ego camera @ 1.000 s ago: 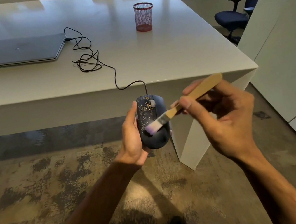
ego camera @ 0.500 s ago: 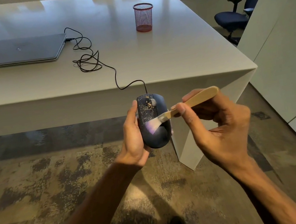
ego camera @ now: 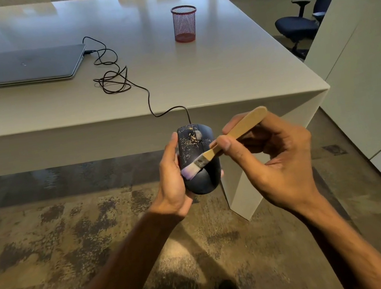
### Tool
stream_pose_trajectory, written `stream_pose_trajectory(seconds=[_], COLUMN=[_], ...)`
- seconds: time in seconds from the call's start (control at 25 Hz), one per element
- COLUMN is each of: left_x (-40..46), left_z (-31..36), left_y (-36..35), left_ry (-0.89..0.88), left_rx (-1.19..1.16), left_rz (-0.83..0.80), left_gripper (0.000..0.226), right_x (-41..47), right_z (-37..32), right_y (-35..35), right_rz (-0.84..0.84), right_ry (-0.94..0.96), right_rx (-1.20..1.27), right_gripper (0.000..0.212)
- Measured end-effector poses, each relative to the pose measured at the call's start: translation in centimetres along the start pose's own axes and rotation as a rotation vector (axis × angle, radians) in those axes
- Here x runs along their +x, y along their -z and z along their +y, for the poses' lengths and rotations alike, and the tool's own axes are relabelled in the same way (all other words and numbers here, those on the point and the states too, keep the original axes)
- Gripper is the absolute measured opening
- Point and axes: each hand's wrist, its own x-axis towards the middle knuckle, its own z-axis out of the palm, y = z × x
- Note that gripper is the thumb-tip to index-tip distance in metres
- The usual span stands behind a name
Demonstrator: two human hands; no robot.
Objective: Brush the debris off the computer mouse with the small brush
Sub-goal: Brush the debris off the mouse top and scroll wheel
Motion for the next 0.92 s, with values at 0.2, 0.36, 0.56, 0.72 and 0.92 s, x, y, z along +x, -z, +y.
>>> stream_pose_trajectory(seconds=[0.2,0.36,0.56,0.72,0.92], left_x=[0.3,0.2,0.4,0.5,0.2], left_z=[-0.6,-0.8,-0.8,-0.9,-1.0], left_y=[0.7,0.7,1.1,1.0,0.7], left_ry=[0.010,0.013,0.003,0.008,0.026], left_rx=[0.025,-0.002,0.001,0.011,-0.006], left_rz=[-0.027,-0.037,-0.062,-0.054,-0.053], left_gripper=[0.072,0.062,0.067,0.066,0.058], right_x=[1.9,3.0,2.4,2.8,3.9], right_z=[1.4,1.6,0.8,1.6,2.0], right_y=[0.3,0.7,0.3,0.0,0.3], right_rz=[0.040,0.136,-0.045,-0.039,0.092], right_ry=[0.019,0.040,-0.013,-0.045,0.024], right_rx=[-0.096,-0.095,0.004,-0.059,-0.113], right_gripper=[0.012,0.013,0.011,0.010,0.011])
